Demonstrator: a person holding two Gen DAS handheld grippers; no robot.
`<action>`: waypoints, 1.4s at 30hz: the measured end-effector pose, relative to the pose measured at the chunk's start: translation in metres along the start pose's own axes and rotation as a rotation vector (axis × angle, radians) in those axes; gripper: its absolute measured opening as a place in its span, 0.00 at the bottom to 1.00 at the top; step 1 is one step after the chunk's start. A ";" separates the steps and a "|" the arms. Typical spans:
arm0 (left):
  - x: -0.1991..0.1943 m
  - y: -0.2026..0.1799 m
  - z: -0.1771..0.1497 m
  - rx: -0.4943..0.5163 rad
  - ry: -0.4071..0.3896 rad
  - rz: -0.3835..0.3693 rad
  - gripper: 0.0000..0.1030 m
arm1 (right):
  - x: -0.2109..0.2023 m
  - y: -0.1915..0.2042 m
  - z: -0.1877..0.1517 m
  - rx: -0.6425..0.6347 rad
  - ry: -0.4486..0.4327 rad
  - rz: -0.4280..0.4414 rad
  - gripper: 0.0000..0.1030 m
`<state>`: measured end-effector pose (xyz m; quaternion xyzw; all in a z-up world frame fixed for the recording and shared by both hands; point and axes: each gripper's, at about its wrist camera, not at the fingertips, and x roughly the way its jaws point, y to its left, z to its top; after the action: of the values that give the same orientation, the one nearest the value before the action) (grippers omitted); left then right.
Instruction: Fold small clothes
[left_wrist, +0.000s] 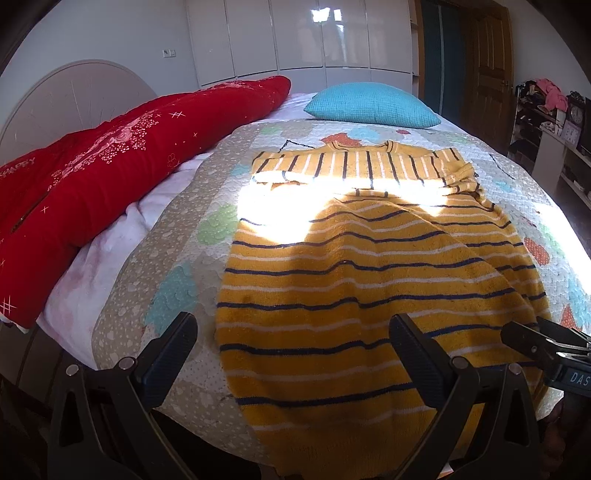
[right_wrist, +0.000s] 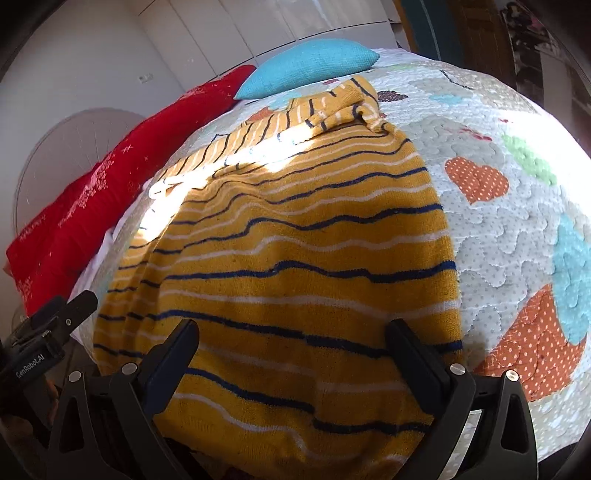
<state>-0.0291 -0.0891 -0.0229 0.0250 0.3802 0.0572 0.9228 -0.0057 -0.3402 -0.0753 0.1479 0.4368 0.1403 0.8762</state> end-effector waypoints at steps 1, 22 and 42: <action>0.000 0.003 -0.001 -0.007 0.002 0.000 1.00 | -0.002 0.001 0.001 -0.005 0.001 0.014 1.00; 0.006 0.015 -0.010 -0.065 0.047 -0.007 1.00 | -0.026 -0.061 0.005 0.029 -0.058 -0.264 1.00; 0.014 0.095 -0.019 -0.328 0.130 -0.150 1.00 | -0.009 -0.050 -0.005 -0.137 0.019 -0.317 1.00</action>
<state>-0.0408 0.0067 -0.0371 -0.1581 0.4253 0.0511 0.8897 -0.0090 -0.3889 -0.0911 0.0159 0.4524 0.0309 0.8912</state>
